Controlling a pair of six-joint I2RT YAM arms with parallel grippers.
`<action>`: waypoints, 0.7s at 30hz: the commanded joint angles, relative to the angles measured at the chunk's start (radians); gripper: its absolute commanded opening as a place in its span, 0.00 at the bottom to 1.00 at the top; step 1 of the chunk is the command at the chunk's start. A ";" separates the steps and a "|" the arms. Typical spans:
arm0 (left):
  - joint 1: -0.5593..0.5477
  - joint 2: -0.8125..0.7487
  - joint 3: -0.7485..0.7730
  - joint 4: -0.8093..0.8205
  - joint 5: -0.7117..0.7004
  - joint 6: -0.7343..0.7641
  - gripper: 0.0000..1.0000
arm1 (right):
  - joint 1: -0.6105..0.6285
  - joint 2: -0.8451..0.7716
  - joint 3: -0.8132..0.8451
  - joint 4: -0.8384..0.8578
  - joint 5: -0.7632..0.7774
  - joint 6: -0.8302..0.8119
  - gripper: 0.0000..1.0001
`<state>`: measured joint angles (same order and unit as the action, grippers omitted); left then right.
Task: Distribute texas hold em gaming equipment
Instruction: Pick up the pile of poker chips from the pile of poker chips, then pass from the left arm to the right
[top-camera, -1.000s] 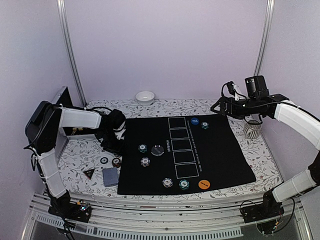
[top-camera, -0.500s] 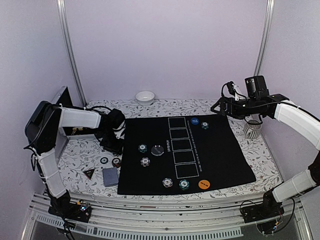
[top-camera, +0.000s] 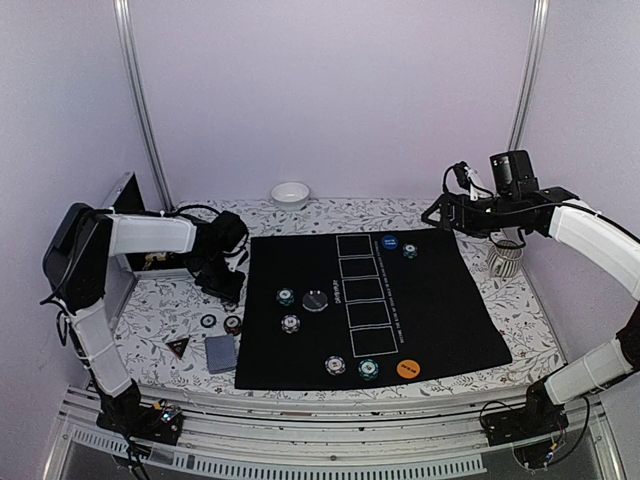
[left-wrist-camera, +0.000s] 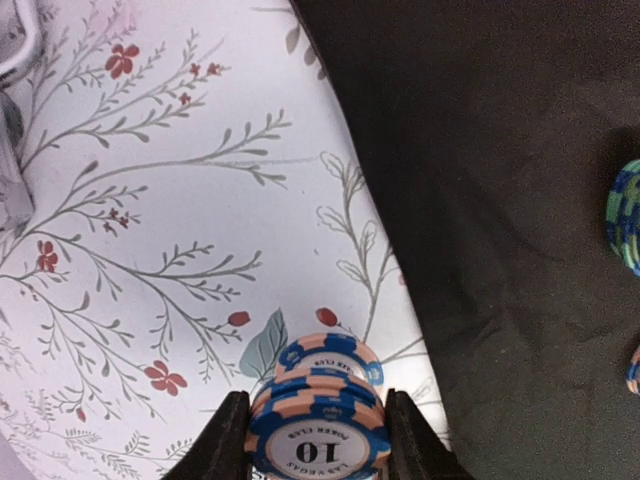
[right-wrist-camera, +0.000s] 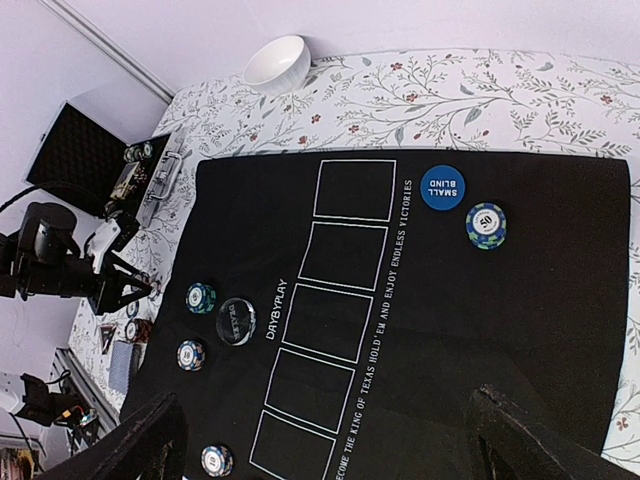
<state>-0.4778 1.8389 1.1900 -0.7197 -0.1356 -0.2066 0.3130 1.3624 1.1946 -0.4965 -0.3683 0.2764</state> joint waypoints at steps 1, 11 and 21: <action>-0.007 -0.062 0.046 -0.039 0.006 0.030 0.00 | 0.002 -0.029 0.039 0.001 -0.006 0.000 0.99; -0.203 -0.141 0.179 -0.111 0.034 0.156 0.00 | 0.017 0.000 -0.035 0.164 -0.160 0.109 0.96; -0.453 -0.177 0.340 -0.142 0.098 0.302 0.00 | 0.232 0.255 -0.115 0.600 -0.420 0.376 0.64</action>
<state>-0.9081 1.6951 1.4872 -0.8276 -0.0677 0.0238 0.4599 1.5219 1.0840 -0.1169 -0.6498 0.5186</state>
